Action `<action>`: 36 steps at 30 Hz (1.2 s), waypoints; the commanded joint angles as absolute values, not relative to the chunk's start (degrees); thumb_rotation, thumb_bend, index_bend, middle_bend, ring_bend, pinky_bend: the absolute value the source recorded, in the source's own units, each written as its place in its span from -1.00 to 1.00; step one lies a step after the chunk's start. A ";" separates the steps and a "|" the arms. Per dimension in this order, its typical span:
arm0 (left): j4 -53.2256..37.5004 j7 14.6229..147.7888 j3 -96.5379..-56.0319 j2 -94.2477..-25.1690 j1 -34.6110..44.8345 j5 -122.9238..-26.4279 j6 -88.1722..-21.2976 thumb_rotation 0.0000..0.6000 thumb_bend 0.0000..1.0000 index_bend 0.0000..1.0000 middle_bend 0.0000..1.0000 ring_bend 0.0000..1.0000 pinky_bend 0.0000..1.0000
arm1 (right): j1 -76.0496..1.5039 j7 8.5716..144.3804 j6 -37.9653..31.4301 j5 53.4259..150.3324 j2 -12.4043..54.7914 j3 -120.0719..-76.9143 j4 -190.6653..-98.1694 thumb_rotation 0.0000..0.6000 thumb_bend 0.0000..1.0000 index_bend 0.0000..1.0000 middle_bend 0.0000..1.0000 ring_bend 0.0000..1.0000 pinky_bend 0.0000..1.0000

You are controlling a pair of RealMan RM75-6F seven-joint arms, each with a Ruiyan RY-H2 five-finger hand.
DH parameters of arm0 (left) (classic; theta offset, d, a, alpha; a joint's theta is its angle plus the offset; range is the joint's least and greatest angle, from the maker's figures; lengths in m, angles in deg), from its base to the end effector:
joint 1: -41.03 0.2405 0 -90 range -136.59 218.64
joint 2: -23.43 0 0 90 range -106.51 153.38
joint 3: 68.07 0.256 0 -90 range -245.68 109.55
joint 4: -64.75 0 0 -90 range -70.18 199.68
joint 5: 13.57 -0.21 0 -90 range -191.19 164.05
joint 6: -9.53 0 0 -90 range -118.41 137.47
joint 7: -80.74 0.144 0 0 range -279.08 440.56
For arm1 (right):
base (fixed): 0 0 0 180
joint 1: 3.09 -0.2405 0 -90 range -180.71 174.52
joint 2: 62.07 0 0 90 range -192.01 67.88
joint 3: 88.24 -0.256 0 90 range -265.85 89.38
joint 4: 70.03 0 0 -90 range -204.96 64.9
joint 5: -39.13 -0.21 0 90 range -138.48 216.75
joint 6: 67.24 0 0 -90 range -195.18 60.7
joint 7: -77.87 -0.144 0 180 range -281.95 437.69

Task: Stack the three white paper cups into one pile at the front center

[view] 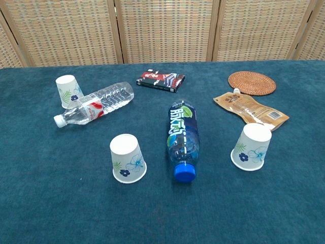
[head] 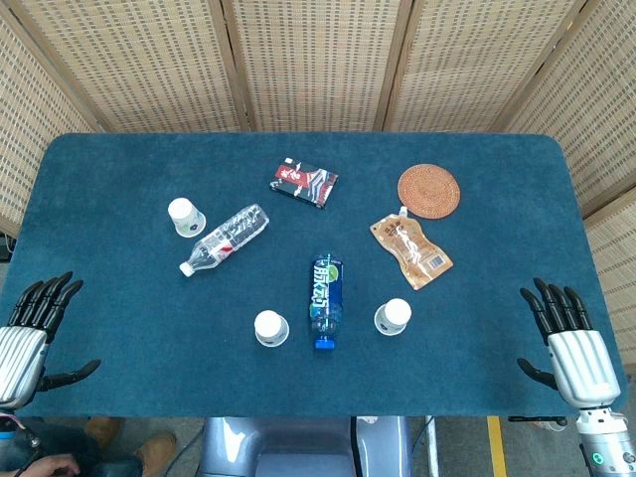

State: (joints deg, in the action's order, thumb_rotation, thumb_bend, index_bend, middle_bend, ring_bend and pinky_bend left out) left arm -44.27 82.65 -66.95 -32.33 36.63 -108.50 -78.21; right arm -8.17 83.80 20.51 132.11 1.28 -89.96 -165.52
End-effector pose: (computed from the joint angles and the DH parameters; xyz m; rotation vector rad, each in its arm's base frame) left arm -0.2464 0.1588 0.1709 -1.4853 -0.9467 -1.0582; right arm -0.2832 -0.1758 0.1555 1.4938 -0.7781 0.9465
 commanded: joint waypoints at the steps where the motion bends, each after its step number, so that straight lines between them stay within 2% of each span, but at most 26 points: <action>1: -44.33 82.56 -67.01 -32.28 36.69 -108.37 -78.25 1.00 -1.00 -1.00 -1.00 -1.00 -1.00 | -8.44 83.84 19.98 132.31 1.38 -89.84 -165.55 1.00 -1.00 -1.00 -1.00 -1.00 -1.00; 7: -44.44 82.44 -67.33 -32.18 36.66 -107.82 -78.26 1.00 -1.00 -1.00 -1.00 -1.00 -1.00 | -11.15 84.15 16.75 133.60 2.08 -90.29 -164.92 1.00 -1.00 -1.00 -1.00 -1.00 -1.00; 10: -44.58 82.65 -67.60 -32.25 36.59 -107.48 -78.22 1.00 -1.00 -1.00 -1.00 -1.00 -1.00 | -15.42 84.29 10.82 134.25 1.78 -90.96 -165.63 1.00 -1.00 -0.97 -1.00 -1.00 -1.00; 13: -44.62 83.15 -67.88 -32.52 36.37 -106.88 -77.80 1.00 -1.00 -1.00 -1.00 -1.00 -1.00 | -20.05 84.02 4.98 134.77 1.73 -92.04 -166.78 1.00 -1.00 -0.87 -0.99 -1.00 -0.99; 17: -44.70 84.47 -68.57 -33.04 35.58 -104.85 -76.14 1.00 -1.00 -1.00 -1.00 -1.00 -1.00 | -27.27 82.26 -4.62 134.62 2.97 -93.31 -167.04 1.00 -0.91 -0.76 -0.88 -0.97 -0.83; 20: -44.72 85.54 -69.16 -33.54 34.96 -103.21 -74.98 1.00 -1.00 -1.00 -1.00 -1.00 -1.00 | -31.79 82.97 -10.84 133.40 5.29 -94.19 -166.51 1.00 -0.74 -0.68 -0.75 -0.84 -0.66; 24: -44.71 86.44 -69.61 -33.97 34.28 -101.40 -73.50 1.00 -1.00 -1.00 -1.00 -1.00 -1.00 | -36.06 84.72 -16.64 129.63 9.31 -95.51 -165.13 1.00 -0.61 -0.62 -0.57 -0.62 -0.50; 26: -44.72 86.60 -69.73 -34.02 34.07 -100.84 -73.03 1.00 -1.00 -1.00 -1.00 -1.00 -1.00 | -37.18 85.75 -18.13 127.59 10.78 -96.16 -164.27 1.00 -0.56 -0.60 -0.49 -0.52 -0.43; 36: -44.62 86.17 -70.40 -33.83 33.27 -98.68 -71.59 1.00 -1.00 -1.00 -1.00 -1.00 -1.00 | -40.59 94.28 -21.67 118.33 15.63 -96.87 -160.90 1.00 -0.45 -0.52 -0.43 -0.47 -0.36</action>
State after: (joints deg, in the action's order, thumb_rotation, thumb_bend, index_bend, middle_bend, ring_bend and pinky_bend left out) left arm -44.63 86.20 -70.38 -33.86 33.31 -98.72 -71.63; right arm -40.05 93.24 -21.21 119.28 14.95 -96.83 -161.55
